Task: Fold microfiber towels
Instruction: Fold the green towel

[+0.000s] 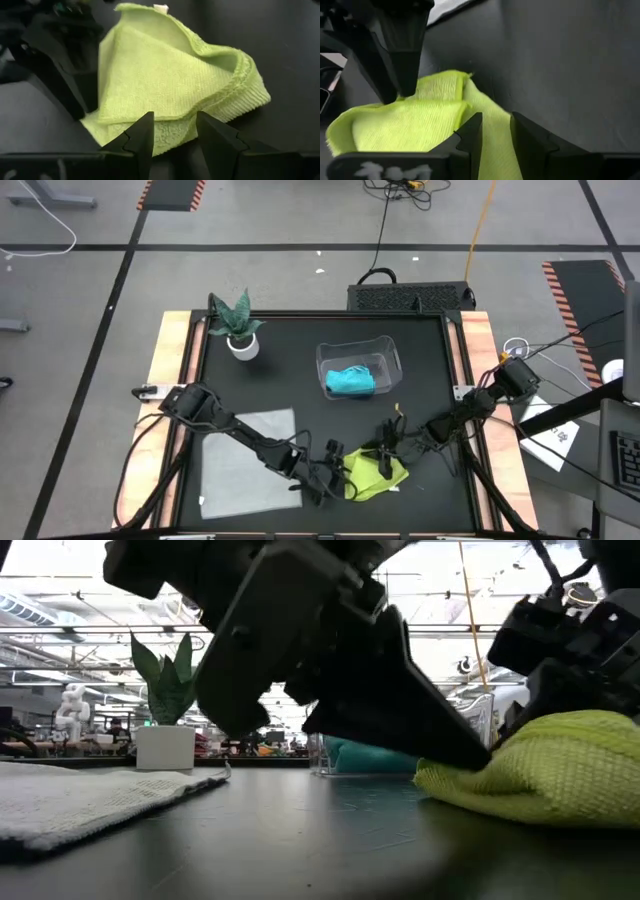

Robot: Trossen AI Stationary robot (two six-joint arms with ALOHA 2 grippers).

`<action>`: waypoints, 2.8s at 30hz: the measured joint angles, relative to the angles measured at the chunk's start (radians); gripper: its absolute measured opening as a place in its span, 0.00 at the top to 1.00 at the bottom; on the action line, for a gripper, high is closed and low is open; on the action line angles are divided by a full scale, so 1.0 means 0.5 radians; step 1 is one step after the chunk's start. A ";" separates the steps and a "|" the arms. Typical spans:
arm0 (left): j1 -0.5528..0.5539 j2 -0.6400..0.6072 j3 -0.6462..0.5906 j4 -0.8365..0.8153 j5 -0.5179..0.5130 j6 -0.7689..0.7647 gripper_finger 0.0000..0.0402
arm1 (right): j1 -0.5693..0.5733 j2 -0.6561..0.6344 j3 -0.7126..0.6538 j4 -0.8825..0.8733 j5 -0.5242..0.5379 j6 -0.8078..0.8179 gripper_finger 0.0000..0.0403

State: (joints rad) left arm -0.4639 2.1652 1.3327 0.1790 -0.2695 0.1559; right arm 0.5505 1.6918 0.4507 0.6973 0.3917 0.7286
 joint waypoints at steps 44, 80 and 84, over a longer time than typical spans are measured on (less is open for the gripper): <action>-0.214 -0.215 -0.018 -1.136 -0.718 -0.668 0.63 | -0.257 -0.367 0.675 -1.522 -0.800 -1.013 0.77; -0.214 -0.215 -0.018 -1.144 -0.665 -0.697 0.63 | -0.308 -0.145 0.675 -1.295 -1.047 -1.034 0.98; -0.214 -0.215 -0.018 -1.146 -0.665 -0.697 0.63 | -0.181 -0.302 0.675 -1.374 -0.997 -0.968 0.99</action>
State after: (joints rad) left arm -0.5709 2.0579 1.3235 -0.3939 -0.6022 -0.1925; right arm 0.4599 1.5406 0.7881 0.0103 -0.1068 0.2446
